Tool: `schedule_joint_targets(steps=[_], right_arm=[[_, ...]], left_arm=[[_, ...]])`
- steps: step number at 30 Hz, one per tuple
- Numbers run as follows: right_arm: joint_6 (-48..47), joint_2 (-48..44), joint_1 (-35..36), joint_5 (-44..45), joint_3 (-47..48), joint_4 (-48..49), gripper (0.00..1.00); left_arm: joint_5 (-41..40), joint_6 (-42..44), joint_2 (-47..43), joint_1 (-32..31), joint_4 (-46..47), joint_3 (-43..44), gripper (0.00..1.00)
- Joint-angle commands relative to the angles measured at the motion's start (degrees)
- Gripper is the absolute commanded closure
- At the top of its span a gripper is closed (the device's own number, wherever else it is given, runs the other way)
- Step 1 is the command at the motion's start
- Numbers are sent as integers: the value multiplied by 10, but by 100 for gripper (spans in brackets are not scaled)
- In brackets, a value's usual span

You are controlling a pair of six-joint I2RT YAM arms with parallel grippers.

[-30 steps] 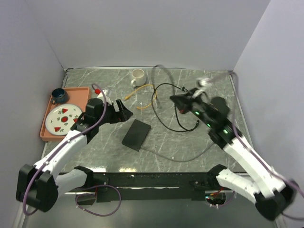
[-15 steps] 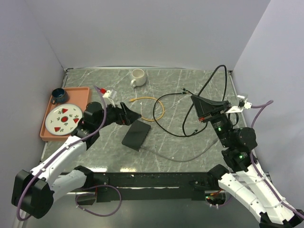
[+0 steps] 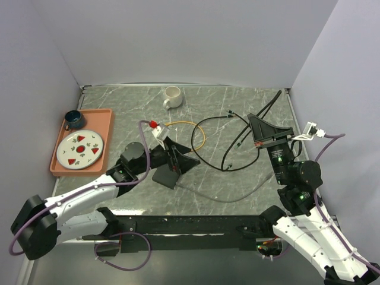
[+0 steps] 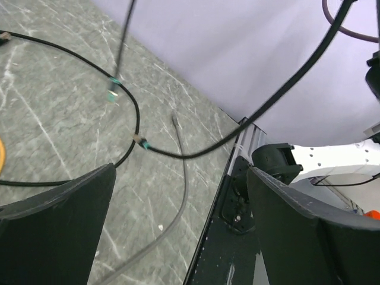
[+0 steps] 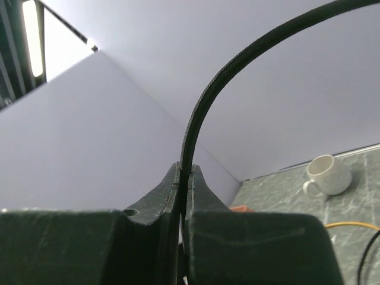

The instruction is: Insert the plug into the switch port

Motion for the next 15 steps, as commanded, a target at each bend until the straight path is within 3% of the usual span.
schedule_joint_targets(steps=[1,4,15], right_arm=[[71,-20,-2,34,21,0,100],[98,-26,-2,41,32,-14,100],[137,-57,-3,74,29,-31,100]], left_arm=[[-48,36,32,-49,104,-5,2],[-80,58,59,-80,132,-2,1],[-78,87,171,-161,202,40,3]])
